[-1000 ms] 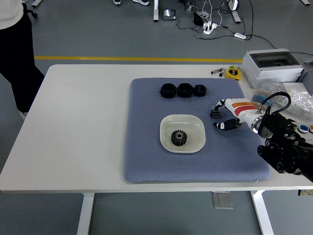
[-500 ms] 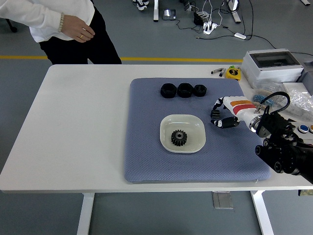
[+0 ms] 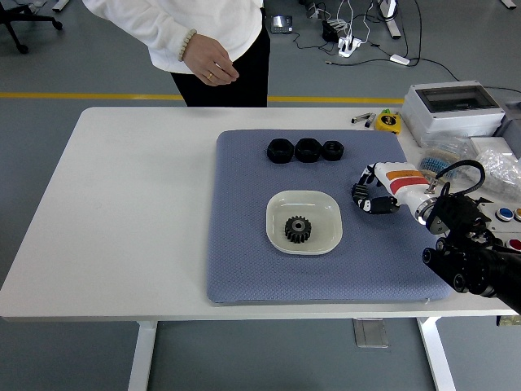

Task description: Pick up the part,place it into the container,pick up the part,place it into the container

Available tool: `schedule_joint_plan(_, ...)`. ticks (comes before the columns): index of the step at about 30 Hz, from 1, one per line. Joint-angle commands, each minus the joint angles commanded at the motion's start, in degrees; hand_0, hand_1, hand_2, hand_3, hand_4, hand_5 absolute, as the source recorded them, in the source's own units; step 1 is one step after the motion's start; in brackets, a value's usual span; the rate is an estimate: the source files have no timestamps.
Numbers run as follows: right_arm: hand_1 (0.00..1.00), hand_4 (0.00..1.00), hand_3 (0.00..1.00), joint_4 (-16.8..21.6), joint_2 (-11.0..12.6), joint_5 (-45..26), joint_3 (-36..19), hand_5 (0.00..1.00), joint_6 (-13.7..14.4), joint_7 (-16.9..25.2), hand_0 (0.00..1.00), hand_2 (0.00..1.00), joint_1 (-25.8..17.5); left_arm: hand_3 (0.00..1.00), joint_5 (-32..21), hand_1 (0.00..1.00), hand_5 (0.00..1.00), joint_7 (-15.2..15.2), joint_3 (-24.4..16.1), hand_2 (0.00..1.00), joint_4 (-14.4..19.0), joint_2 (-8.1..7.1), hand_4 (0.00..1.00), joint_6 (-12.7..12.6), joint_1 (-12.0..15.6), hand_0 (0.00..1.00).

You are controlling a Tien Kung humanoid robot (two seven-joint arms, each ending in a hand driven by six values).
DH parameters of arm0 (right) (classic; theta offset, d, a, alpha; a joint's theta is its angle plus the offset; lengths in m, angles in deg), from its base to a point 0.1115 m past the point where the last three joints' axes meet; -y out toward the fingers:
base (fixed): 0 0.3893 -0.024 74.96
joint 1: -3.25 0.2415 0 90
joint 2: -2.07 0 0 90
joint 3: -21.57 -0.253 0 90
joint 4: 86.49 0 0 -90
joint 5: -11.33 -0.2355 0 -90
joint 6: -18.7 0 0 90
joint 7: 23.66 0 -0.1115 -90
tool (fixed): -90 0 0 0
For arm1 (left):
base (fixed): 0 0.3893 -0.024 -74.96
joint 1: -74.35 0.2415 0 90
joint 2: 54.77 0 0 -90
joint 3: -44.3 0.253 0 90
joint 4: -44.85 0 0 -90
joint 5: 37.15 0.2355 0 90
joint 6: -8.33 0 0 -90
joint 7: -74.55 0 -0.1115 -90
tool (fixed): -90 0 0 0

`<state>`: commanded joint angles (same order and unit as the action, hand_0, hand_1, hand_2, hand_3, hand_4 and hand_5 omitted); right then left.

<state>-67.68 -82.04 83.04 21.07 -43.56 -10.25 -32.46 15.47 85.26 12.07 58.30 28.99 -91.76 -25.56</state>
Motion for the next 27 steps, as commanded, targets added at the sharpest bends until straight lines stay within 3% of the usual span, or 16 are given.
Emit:
schedule_joint_plan(8,0.497,0.727,0.550,-0.10,-0.32,0.90,-1.19,0.384,2.60,-0.34,0.340,0.571,-0.60,0.657,0.59,0.721,0.672,0.21,-0.24,0.755,0.07,0.00,0.681,0.13,-0.10,0.706)
schedule_joint_plan(10,0.497,0.727,0.550,-0.17,-0.39,1.52,-1.64,0.384,2.72,-0.47,0.340,0.571,-0.71,0.657,0.72,0.721,0.672,0.25,-0.30,0.755,0.09,-0.01,0.681,0.16,-0.12,0.706)
schedule_joint_plan(11,0.517,0.725,0.572,-0.25,-0.46,1.91,-1.96,0.369,2.67,-0.54,0.389,0.588,-0.84,0.657,0.85,0.721,0.672,0.28,-0.34,0.755,0.10,0.00,0.681,0.18,-0.13,0.706)
schedule_joint_plan(16,0.517,0.725,0.572,-0.55,-0.73,2.91,-3.00,0.369,3.23,-0.63,0.389,0.588,-1.32,0.657,1.10,0.721,0.672,0.31,-0.34,0.755,0.16,0.04,0.681,0.26,-0.22,0.706)
schedule_joint_plan(17,0.570,0.752,0.652,-0.56,-0.76,3.05,-3.12,0.367,3.41,-0.66,0.433,0.654,-1.34,0.658,1.08,0.724,0.671,0.29,-0.30,0.755,0.16,0.05,0.680,0.25,-0.22,0.706)
schedule_joint_plan(27,0.582,0.765,0.666,-0.51,-0.34,2.74,-2.47,0.360,3.34,-0.77,0.442,0.668,-1.06,0.657,0.40,0.726,0.672,-0.06,0.23,0.754,0.14,0.01,0.681,0.19,-0.22,0.706)
